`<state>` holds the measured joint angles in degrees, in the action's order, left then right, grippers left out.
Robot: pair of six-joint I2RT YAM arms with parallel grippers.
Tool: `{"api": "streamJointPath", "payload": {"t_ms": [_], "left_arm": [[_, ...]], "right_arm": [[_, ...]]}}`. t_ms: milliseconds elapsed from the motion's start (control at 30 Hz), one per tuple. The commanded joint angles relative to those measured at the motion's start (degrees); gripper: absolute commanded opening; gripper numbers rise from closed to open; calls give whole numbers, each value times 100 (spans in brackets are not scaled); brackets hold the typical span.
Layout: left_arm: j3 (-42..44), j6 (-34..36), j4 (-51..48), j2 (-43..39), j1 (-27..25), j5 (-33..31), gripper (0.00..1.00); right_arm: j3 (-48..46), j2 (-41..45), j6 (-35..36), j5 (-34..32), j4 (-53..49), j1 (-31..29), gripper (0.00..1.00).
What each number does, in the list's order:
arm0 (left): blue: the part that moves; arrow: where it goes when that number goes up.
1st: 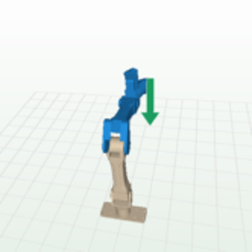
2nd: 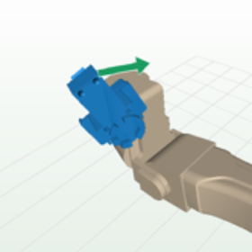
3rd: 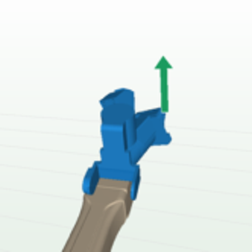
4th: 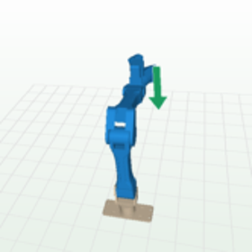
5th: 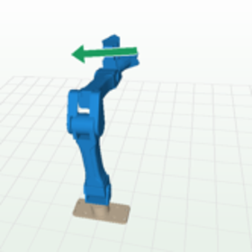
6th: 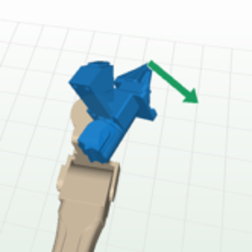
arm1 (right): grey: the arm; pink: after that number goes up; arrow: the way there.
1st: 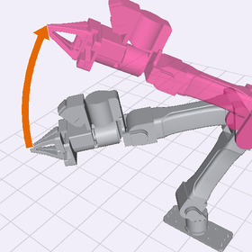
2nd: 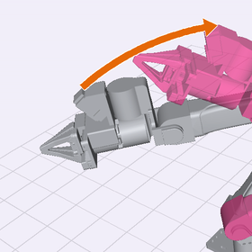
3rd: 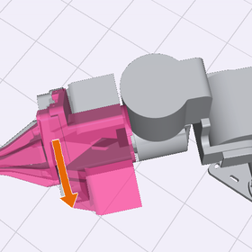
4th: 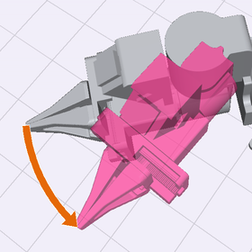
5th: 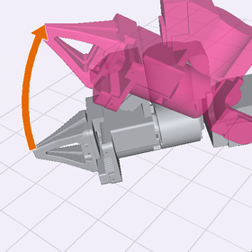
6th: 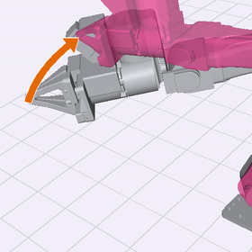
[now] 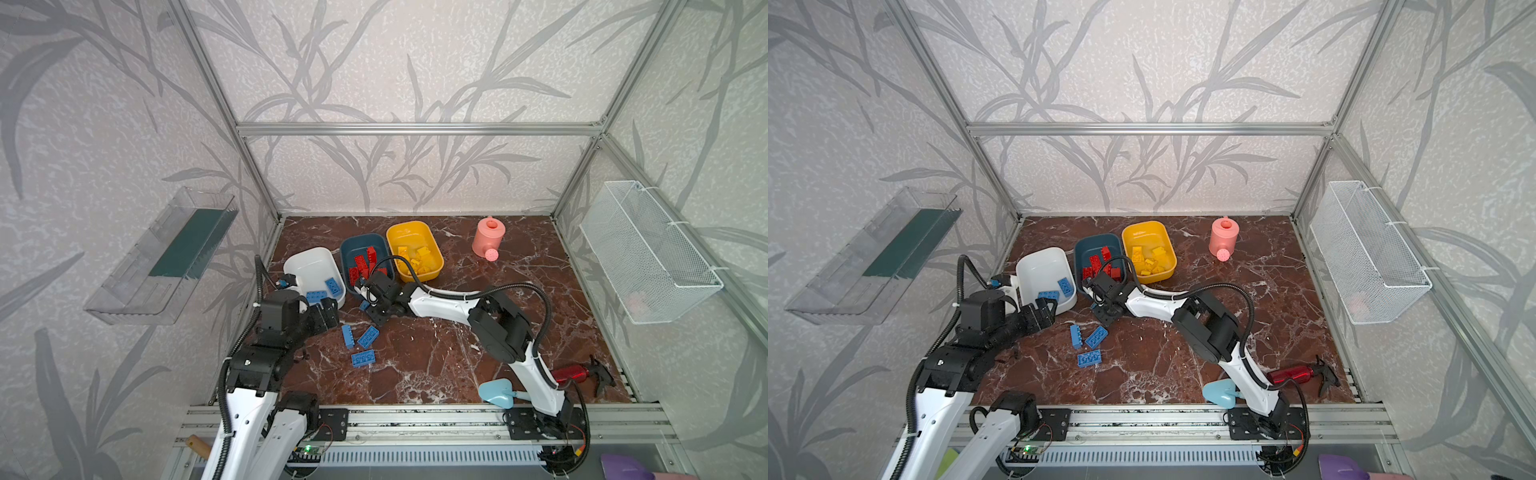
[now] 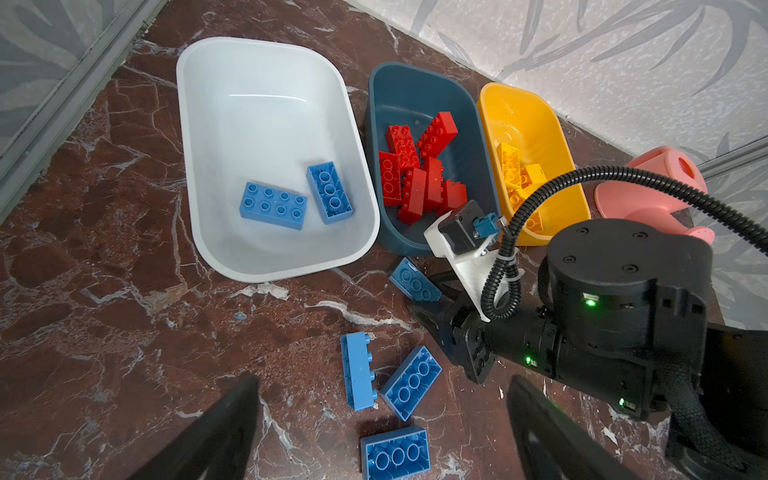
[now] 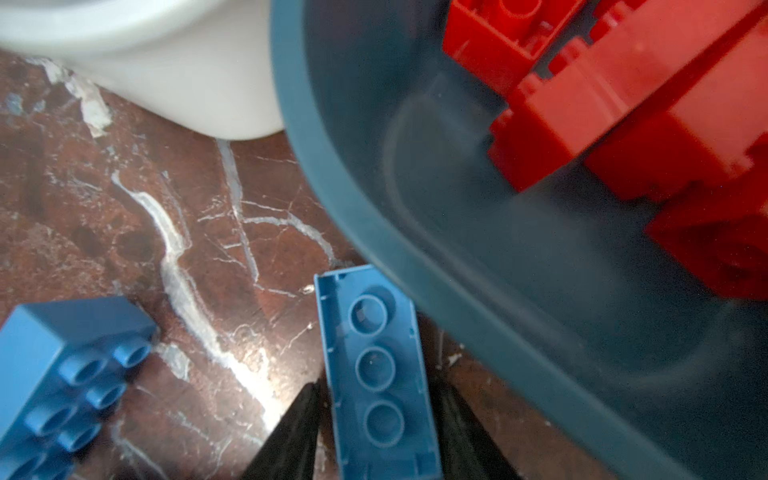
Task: Sort the legos into containers by color
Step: 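Withdraw the left gripper while the right gripper grasps a blue 2x3 brick, then carry the blue brick with the right gripper over the white tub and release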
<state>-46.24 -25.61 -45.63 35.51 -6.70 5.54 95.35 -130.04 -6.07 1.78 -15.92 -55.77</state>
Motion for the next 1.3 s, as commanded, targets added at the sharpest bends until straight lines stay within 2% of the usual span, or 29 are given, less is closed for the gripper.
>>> {"api": "streamJointPath", "payload": {"t_ms": [0,233,533,700,967,1267], "left_arm": [[21,64,-5,-9,-16,-115,93],[-3,57,-45,-106,-21,-201,93],[-8,11,-57,-639,-16,-493,92],[-5,-31,-76,-953,-21,-678,92],[-61,-94,-188,-1001,-17,-1001,92],[-158,-357,-403,-997,-31,-1537,91]], "right_arm": [[-217,185,-79,187,-16,-13,40],[-404,701,-162,221,-81,-13,26],[-843,1732,-338,570,-129,-18,23],[-666,1964,-472,864,-188,-24,23],[219,1535,-666,1366,-306,-66,23],[2113,58,-759,1595,-709,-74,23]]}}
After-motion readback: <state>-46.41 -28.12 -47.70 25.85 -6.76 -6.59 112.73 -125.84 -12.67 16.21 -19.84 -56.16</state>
